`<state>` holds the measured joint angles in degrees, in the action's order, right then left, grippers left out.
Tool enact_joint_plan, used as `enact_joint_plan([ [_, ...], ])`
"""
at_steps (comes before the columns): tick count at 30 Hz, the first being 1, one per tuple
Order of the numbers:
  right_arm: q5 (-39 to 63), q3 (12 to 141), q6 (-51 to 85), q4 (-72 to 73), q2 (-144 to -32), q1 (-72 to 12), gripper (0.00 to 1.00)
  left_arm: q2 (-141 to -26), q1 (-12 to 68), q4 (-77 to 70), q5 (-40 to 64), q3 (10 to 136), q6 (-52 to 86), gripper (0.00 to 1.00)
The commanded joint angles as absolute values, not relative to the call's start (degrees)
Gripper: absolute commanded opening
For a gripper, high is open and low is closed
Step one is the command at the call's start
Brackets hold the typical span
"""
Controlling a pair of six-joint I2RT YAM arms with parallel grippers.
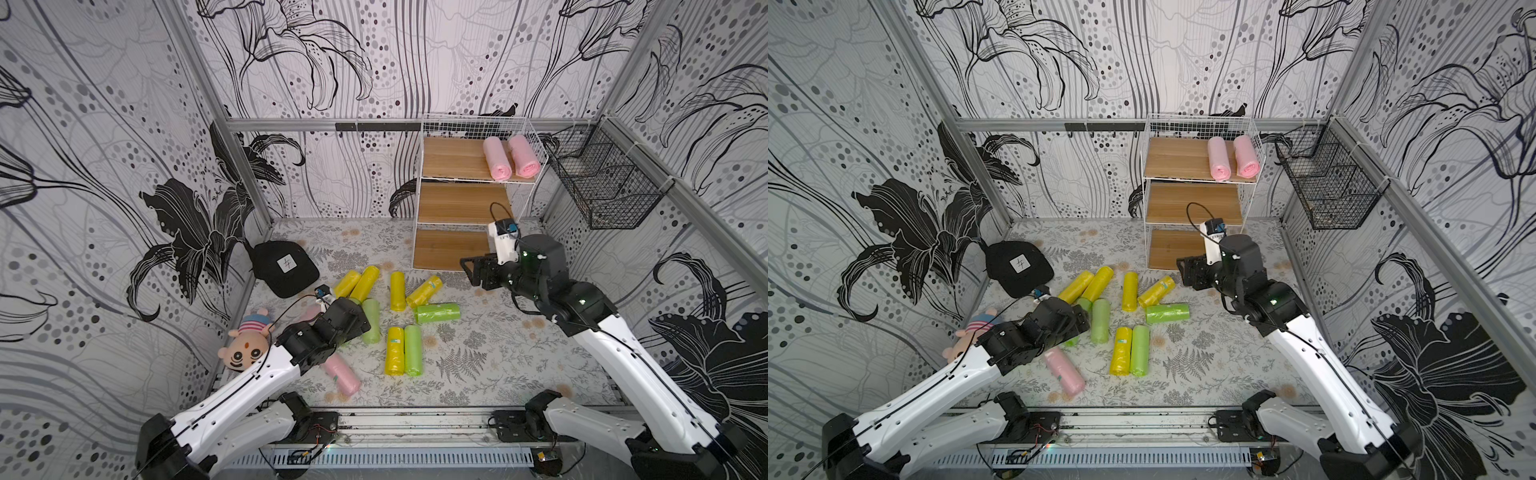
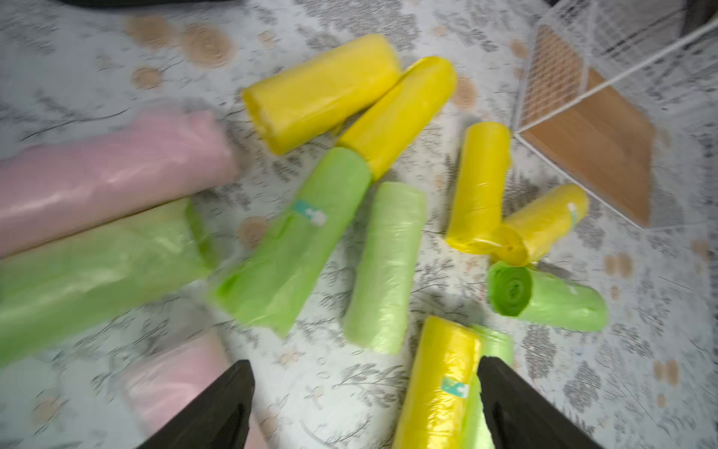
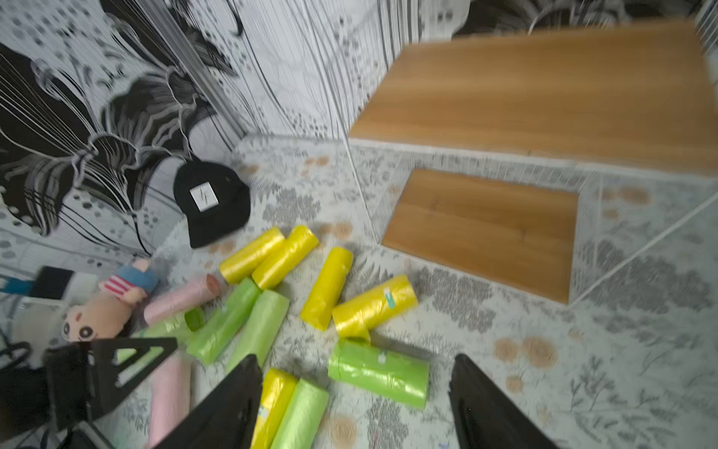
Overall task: Sort the rolls of trash bags by color and place them on the shelf
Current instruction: Place the roll of trash bags on the shelf.
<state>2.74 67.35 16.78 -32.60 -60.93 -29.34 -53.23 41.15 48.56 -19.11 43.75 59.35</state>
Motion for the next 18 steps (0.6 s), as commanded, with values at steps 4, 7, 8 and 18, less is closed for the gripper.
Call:
enact_joint_plan([
  [4, 6.6, 59.1, 20.2, -27.5, -60.2, -29.6, 0.79, -59.1, 41.0, 68.6, -25.9, 45.8, 77.8, 0.85],
  [7, 7.4, 57.9, 20.5, -26.0, -59.9, -29.6, 0.79, -62.8, 40.9, 71.2, -24.3, 45.9, 83.5, 0.79],
  [8, 7.6, 57.6, 20.4, -25.8, -59.8, -29.6, 0.79, -62.9, 40.9, 70.4, -23.6, 45.4, 84.1, 0.78],
  [18, 8.8, 56.3, 21.3, -24.1, -60.7, -29.6, 0.79, -63.3, 36.0, 54.0, -14.9, 34.5, 83.0, 0.75],
])
